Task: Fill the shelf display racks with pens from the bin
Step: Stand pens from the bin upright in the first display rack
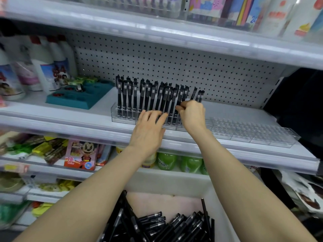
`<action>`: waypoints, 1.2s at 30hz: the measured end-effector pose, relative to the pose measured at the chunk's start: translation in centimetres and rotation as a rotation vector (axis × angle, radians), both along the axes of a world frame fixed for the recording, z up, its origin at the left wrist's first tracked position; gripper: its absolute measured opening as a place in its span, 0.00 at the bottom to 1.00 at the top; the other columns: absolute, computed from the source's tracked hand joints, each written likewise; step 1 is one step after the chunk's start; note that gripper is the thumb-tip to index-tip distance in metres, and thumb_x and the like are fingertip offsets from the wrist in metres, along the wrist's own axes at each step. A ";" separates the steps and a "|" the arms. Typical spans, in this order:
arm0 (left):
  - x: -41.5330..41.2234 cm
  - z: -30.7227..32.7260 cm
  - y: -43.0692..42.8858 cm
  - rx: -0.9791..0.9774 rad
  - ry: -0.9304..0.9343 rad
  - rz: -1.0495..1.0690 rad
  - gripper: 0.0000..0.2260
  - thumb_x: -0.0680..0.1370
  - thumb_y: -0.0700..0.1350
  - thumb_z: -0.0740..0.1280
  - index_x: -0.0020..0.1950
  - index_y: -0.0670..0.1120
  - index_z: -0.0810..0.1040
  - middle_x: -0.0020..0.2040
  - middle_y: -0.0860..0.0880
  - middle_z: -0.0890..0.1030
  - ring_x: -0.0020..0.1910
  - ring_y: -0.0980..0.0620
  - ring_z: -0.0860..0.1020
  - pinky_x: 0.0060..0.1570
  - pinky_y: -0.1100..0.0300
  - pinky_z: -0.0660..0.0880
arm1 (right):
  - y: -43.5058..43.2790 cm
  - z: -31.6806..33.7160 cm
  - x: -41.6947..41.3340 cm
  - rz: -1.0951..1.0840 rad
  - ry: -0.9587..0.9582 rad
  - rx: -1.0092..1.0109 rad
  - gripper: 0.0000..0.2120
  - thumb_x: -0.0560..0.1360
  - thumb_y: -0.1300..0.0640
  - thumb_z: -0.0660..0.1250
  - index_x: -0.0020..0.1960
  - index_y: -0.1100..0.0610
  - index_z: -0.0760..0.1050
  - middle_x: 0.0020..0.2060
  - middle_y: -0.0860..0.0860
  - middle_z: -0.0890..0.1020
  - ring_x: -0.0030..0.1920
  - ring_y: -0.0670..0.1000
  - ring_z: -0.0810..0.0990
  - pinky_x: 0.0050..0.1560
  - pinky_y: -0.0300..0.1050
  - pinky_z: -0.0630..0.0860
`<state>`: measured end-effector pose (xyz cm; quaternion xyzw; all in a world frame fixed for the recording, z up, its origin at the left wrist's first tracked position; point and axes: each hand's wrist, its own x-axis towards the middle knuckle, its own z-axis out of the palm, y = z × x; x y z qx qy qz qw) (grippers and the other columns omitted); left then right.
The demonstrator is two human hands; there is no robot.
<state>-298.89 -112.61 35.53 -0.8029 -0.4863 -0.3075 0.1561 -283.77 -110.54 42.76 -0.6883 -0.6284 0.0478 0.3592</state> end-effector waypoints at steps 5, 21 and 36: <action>0.0 0.3 -0.2 -0.034 0.010 0.005 0.24 0.77 0.46 0.67 0.72 0.43 0.69 0.65 0.44 0.73 0.65 0.42 0.69 0.72 0.43 0.60 | 0.0 0.2 0.1 -0.026 0.046 -0.020 0.11 0.79 0.55 0.67 0.56 0.60 0.82 0.49 0.59 0.83 0.48 0.60 0.80 0.48 0.47 0.77; -1.5 -0.7 -4.7 -0.161 -0.091 -0.111 0.21 0.80 0.41 0.64 0.74 0.46 0.69 0.73 0.45 0.67 0.73 0.44 0.63 0.71 0.46 0.64 | -5.2 -2.4 0.8 0.048 -0.009 0.128 0.09 0.79 0.58 0.66 0.55 0.59 0.82 0.49 0.55 0.84 0.49 0.55 0.81 0.49 0.46 0.75; -3.2 -10.2 -9.9 -0.260 -0.102 0.037 0.17 0.78 0.49 0.55 0.61 0.49 0.80 0.47 0.46 0.78 0.46 0.42 0.74 0.49 0.51 0.69 | -16.6 -16.2 -0.2 0.472 -0.024 -0.620 0.06 0.72 0.56 0.74 0.48 0.54 0.84 0.40 0.46 0.83 0.41 0.43 0.79 0.45 0.33 0.71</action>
